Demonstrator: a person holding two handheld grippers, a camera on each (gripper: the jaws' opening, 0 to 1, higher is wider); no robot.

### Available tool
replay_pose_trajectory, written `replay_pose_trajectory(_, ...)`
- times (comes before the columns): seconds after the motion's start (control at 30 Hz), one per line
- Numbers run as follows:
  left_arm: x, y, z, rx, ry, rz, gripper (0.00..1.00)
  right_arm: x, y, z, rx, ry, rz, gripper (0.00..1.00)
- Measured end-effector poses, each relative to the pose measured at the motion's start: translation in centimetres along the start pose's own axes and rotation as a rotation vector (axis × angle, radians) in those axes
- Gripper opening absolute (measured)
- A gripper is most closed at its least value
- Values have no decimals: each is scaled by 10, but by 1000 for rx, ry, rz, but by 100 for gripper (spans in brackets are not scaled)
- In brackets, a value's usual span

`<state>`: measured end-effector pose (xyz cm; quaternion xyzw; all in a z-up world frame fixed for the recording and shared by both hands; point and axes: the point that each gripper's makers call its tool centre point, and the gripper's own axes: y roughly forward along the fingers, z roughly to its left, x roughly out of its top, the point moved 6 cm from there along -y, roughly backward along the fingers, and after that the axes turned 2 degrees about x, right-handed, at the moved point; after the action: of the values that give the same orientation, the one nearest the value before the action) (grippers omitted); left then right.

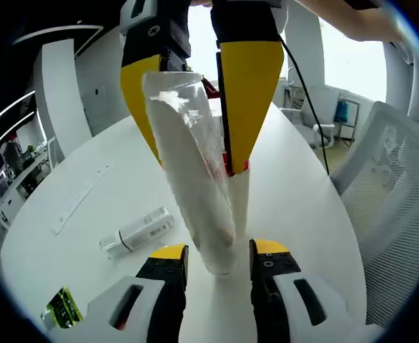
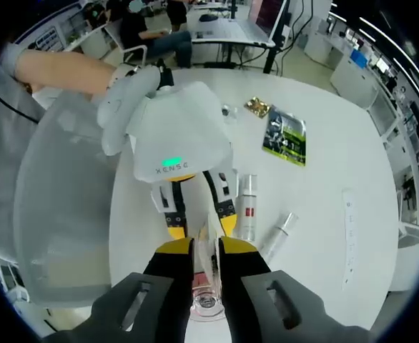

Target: Arrange the skincare products in the storage area until every visible bottle or jar stands upright without overlapping.

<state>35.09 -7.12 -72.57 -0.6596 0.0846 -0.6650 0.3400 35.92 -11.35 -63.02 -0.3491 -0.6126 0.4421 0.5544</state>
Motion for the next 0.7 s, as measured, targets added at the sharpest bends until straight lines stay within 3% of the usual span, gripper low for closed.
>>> replay_pose_trajectory(0.33, 3, -10, -5, 15, -10, 0, 35, -2, 1, -1, -32, -8, -13, 30)
replay_pose_trajectory(0.7, 1, -26, -12, 30, -27, 26, 45, -7, -2, -3, -89, 8, -45, 51)
